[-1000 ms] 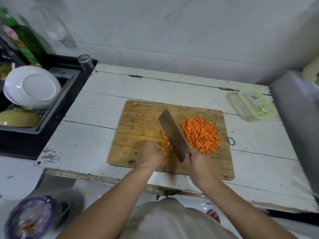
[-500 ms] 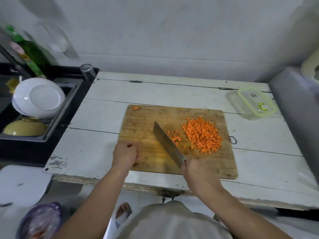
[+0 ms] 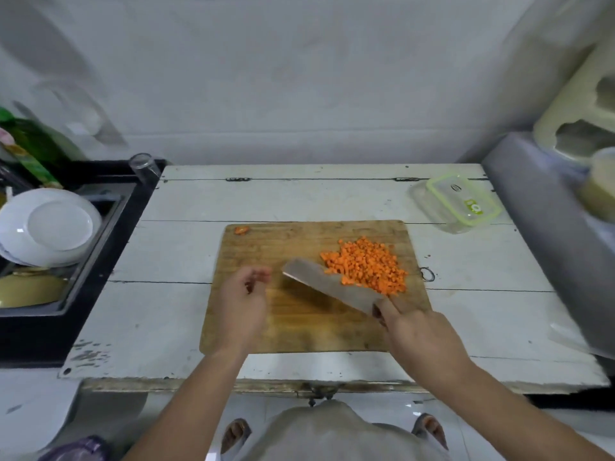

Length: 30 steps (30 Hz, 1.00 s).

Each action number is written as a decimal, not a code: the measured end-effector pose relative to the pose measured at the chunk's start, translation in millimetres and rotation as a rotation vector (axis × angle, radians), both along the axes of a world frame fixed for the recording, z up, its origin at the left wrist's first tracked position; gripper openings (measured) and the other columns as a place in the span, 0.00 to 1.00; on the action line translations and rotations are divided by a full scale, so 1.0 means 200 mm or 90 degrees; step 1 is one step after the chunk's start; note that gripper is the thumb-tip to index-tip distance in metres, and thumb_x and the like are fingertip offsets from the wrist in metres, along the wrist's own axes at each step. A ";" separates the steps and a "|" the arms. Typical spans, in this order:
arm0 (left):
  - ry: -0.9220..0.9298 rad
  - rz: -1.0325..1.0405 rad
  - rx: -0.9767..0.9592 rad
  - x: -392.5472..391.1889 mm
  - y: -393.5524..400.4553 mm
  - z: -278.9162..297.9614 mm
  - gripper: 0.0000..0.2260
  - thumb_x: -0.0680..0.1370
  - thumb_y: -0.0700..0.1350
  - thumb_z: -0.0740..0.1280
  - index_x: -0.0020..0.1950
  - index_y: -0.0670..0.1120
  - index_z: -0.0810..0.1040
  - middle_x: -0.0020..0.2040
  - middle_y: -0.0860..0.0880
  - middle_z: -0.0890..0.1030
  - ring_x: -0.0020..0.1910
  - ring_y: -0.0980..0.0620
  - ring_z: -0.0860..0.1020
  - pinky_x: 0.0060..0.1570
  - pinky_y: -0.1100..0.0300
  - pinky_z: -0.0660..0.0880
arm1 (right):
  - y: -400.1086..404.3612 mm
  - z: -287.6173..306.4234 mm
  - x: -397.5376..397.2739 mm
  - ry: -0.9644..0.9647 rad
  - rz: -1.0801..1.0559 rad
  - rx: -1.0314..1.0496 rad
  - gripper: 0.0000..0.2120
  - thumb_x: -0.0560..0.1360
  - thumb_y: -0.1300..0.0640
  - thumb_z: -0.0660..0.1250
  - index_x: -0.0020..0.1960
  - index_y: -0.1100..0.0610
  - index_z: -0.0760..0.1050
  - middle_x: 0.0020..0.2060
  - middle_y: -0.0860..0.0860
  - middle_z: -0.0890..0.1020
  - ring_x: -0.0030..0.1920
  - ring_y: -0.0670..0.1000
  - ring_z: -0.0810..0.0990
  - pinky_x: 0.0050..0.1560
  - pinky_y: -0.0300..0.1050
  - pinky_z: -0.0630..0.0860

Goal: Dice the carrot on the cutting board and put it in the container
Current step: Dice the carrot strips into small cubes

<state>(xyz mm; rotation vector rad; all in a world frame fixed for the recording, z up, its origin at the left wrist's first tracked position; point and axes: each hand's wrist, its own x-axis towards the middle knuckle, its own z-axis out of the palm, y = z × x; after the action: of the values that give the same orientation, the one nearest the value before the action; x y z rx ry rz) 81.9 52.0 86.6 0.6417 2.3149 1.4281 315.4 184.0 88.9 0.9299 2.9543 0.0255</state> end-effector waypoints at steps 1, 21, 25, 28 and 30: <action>0.075 -0.065 0.008 0.03 0.01 0.00 0.14 0.80 0.33 0.64 0.50 0.51 0.83 0.47 0.59 0.82 0.49 0.61 0.79 0.47 0.65 0.74 | 0.02 -0.02 0.03 0.003 0.020 0.027 0.18 0.59 0.64 0.78 0.45 0.54 0.77 0.33 0.49 0.77 0.23 0.54 0.74 0.22 0.42 0.58; 0.354 -0.667 -0.134 0.27 0.60 -0.26 0.23 0.78 0.32 0.59 0.68 0.48 0.79 0.58 0.48 0.75 0.60 0.46 0.70 0.61 0.54 0.67 | 0.11 -0.07 0.14 0.044 0.085 0.110 0.12 0.58 0.65 0.66 0.38 0.52 0.72 0.31 0.48 0.75 0.30 0.52 0.75 0.30 0.44 0.58; 0.372 -0.562 -0.120 0.17 0.66 -0.24 0.26 0.76 0.31 0.59 0.70 0.48 0.78 0.62 0.47 0.76 0.62 0.46 0.72 0.66 0.53 0.69 | 0.11 -0.11 0.15 0.038 0.070 0.100 0.16 0.55 0.68 0.66 0.38 0.52 0.72 0.31 0.48 0.75 0.30 0.53 0.75 0.29 0.44 0.59; 0.206 -0.402 -0.031 0.02 0.56 -0.19 0.22 0.71 0.27 0.58 0.47 0.50 0.83 0.47 0.53 0.81 0.49 0.52 0.78 0.54 0.56 0.74 | 0.12 -0.13 0.18 0.048 0.036 0.078 0.19 0.55 0.68 0.70 0.40 0.52 0.72 0.32 0.47 0.74 0.30 0.53 0.74 0.27 0.45 0.63; 0.139 -0.468 -0.082 0.00 0.46 -0.15 0.20 0.70 0.28 0.57 0.40 0.51 0.81 0.42 0.54 0.81 0.45 0.54 0.78 0.49 0.59 0.72 | 0.11 -0.14 0.18 0.060 0.024 0.063 0.18 0.57 0.68 0.70 0.41 0.51 0.72 0.33 0.47 0.74 0.30 0.53 0.74 0.26 0.46 0.64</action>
<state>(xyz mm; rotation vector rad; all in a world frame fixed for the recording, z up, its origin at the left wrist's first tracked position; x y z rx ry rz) 82.2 143.5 57.3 1.4687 1.9530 0.8874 352.1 206.0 60.1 0.9111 3.0822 0.1353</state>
